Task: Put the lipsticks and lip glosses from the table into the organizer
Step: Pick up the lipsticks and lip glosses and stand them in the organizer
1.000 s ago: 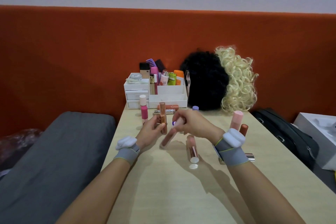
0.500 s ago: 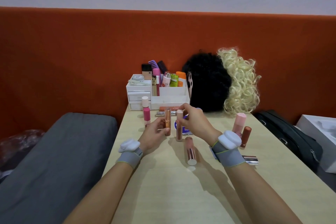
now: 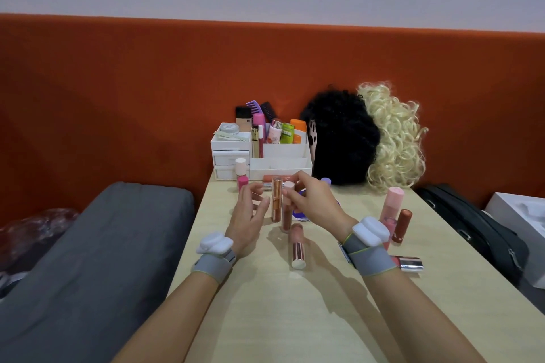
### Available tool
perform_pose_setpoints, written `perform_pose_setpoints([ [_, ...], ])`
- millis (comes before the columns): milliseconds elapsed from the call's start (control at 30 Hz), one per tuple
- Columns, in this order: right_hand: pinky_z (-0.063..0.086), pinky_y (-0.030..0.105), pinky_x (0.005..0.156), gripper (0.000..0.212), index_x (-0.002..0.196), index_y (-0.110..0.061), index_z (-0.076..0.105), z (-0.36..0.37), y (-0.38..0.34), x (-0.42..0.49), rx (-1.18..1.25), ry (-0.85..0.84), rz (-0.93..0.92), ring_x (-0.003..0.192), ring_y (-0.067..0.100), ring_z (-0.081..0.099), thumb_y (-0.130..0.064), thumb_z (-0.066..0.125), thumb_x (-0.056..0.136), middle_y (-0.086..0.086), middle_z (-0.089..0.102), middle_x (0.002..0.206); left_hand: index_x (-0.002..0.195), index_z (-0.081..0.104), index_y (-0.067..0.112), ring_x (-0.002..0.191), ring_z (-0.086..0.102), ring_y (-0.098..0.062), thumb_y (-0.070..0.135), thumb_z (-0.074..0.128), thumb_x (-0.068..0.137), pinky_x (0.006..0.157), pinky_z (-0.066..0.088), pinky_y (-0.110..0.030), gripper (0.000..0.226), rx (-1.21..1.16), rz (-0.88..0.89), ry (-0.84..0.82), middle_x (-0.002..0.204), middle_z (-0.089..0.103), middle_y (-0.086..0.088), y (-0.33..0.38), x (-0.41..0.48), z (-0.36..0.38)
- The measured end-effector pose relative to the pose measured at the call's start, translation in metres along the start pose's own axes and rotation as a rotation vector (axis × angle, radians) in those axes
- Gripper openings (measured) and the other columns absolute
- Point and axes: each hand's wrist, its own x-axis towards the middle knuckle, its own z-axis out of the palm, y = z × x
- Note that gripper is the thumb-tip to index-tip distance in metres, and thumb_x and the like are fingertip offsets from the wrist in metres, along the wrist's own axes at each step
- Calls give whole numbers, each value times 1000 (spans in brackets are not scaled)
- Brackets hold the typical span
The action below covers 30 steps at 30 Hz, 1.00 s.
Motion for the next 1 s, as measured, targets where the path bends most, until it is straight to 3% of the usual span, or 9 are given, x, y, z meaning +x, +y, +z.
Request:
perform_pose_setpoints([
  [67, 58, 40, 74, 8, 89, -15, 50, 2, -4, 1, 37, -13, 11, 57, 23, 61, -19, 56, 92, 7, 62, 80, 109, 47, 13, 90, 51, -13, 41, 48, 84, 72, 42, -5, 37, 8, 34, -6, 101, 50, -1, 1, -3, -2],
  [167, 60, 43, 74, 11, 95, -9, 55, 7, -9, 2, 49, -14, 14, 66, 33, 68, -20, 57, 92, 8, 62, 82, 100, 48, 23, 83, 51, -6, 53, 50, 75, 66, 42, -9, 39, 39, 62, -61, 90, 51, 8, 1, -6, -3],
  [333, 55, 41, 84, 26, 103, -3, 64, 12, -12, 7, 22, 21, 1, 87, 30, 68, -23, 50, 95, 10, 67, 90, 90, 53, 30, 82, 50, -6, 33, 61, 79, 65, 41, -12, 14, 126, 101, -115, 85, 50, 18, 1, -6, -3],
  [400, 47, 33, 83, 26, 105, -1, 63, 10, -10, 10, -5, 89, 3, 92, 26, 63, -18, 45, 97, 14, 68, 101, 92, 55, 24, 85, 54, -14, 17, 60, 85, 67, 44, -19, 12, 109, 69, -95, 86, 51, 16, 1, -6, -2],
  [500, 44, 33, 90, 25, 113, -3, 60, 12, -1, 15, -75, 141, 26, 105, 27, 59, -10, 44, 95, 16, 64, 113, 96, 52, 23, 85, 57, -14, 14, 53, 91, 68, 48, -21, 10, 79, 8, -96, 88, 55, 11, 6, -7, -1],
  [600, 43, 33, 95, 34, 125, -6, 52, 20, 7, 16, -81, 25, 33, 110, 28, 58, -4, 48, 91, 15, 61, 123, 99, 48, 20, 87, 58, -21, 21, 45, 95, 76, 52, -36, 5, 78, -81, -74, 93, 60, -2, 4, -7, -2],
  [700, 44, 28, 89, 46, 132, -12, 46, 30, 13, 14, -52, -96, 69, 108, 27, 60, -1, 51, 87, 11, 62, 124, 104, 43, 18, 93, 59, -27, 26, 39, 97, 84, 49, -45, 11, 145, -138, -62, 102, 62, -11, 3, -5, -2],
  [800, 39, 21, 80, 44, 126, -11, 48, 39, 17, 12, -15, -140, 123, 103, 24, 59, -1, 53, 84, 9, 66, 111, 110, 40, 10, 93, 61, -33, 23, 36, 98, 83, 50, -46, 18, 204, -148, -64, 105, 61, -19, 9, -5, -2],
  [1000, 47, 36, 91, 35, 120, -7, 51, 53, 30, 11, 16, -59, 185, 106, 32, 60, -5, 59, 86, 16, 65, 112, 112, 39, 5, 89, 60, -39, 22, 35, 98, 69, 43, -38, 23, 369, -123, -33, 101, 60, -22, 14, -6, 1],
])
